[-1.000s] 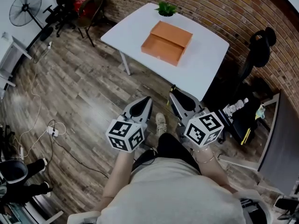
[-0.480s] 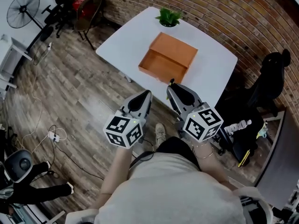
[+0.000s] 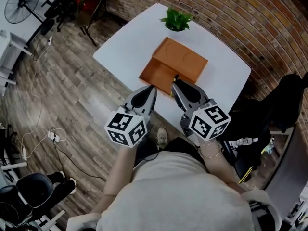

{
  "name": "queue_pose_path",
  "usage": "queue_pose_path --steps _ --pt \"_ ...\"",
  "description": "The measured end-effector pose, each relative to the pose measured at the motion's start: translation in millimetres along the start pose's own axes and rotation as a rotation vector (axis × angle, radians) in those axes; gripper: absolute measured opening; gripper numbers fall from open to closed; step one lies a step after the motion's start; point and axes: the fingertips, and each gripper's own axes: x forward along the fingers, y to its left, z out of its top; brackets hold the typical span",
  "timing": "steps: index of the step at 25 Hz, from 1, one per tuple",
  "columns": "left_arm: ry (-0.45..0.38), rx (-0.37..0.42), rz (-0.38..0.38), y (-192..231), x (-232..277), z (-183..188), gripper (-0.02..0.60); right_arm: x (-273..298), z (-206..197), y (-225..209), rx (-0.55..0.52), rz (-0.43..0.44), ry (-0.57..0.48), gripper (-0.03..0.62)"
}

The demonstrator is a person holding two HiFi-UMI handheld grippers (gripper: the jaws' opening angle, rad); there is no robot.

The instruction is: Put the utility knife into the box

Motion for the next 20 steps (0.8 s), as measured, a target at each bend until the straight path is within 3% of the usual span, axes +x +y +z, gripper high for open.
queue_pose_path --steps 10,20 --pt "0.04 -0.018 0.029 23.3 17.5 -0.8 0.006 12.5 -3.2 -26.8 0.019 -0.04 0.031 0.063" --pt "0.097 -0.024 -0.005 39.5 22.5 -3.4 0.006 23.8 -19.2 -40.1 0.009 -0.108 0.101 0.063"
